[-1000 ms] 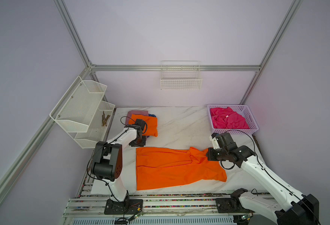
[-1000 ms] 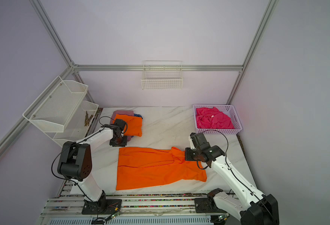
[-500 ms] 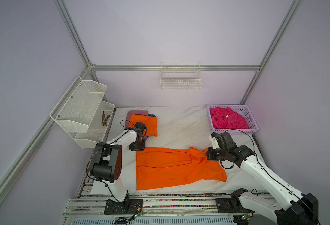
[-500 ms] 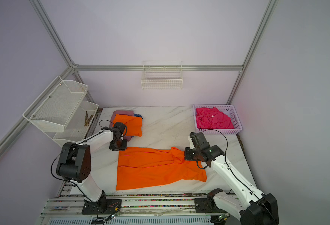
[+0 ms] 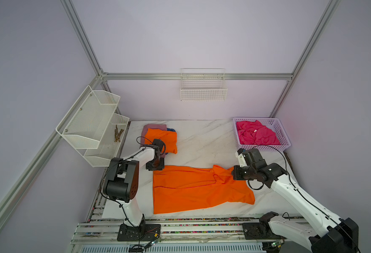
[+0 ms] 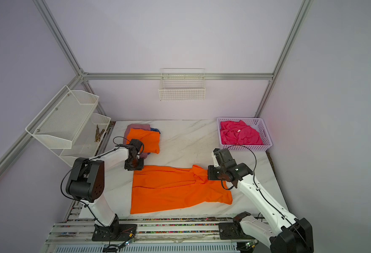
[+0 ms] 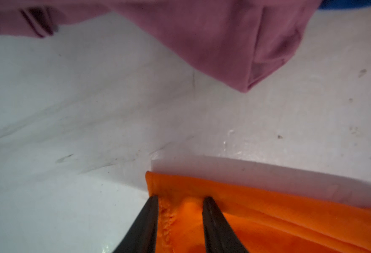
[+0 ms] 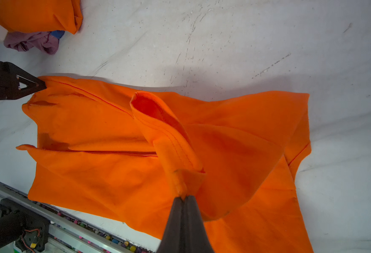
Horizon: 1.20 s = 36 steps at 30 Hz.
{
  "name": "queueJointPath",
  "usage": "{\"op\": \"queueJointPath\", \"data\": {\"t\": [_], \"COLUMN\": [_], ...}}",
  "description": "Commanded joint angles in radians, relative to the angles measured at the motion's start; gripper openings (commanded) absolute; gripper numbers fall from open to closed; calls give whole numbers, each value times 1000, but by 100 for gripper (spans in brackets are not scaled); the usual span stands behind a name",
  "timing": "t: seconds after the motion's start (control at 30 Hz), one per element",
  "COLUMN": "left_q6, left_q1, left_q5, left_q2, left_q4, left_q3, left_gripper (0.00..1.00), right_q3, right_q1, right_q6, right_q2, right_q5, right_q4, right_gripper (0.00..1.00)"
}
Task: Fold and stack t-shirts
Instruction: Fold the T-shirt.
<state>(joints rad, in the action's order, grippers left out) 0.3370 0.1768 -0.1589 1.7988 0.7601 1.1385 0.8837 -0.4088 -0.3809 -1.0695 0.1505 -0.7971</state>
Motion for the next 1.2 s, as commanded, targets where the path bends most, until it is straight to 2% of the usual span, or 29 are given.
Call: {"op": "queueJointPath", "data": {"t": [0.0,0.23,0.3,0.43,0.47,0.63,0.93,1.17], "left_q6": [1,0,4,5,4,11,31,92], "left_q1": [-7,-10,-10,-11,-10,-7,8,69], "left_q5": [4,28,40,44,42,33,-13,-18], "left_q2": [11,53,60,51,45,5,-161,-269], "left_q4": [-38,-62,-67,-72,-72,-59,-2,75], "left_q3": [-3,6,10,14,16,23,34,-4], "left_gripper": [39,36,27,2,0,0,0,0], "right_q3": [29,39,41,43,43,43,40,42], "right_q1": [-5,-5,-5,-5,-5,-5,-5,-7], "right_q6": [4,7,7,5,5,8,16,20], "right_q2": [23,26,25,23,21,10,-15,-41], "right_q5": [-11,-20,-18,-13,-13,-8,6,17], "right_q4": [-22,-43,-46,-42,-39,-28,9,37], "right_gripper": [0,0,0,0,0,0,0,0]}}
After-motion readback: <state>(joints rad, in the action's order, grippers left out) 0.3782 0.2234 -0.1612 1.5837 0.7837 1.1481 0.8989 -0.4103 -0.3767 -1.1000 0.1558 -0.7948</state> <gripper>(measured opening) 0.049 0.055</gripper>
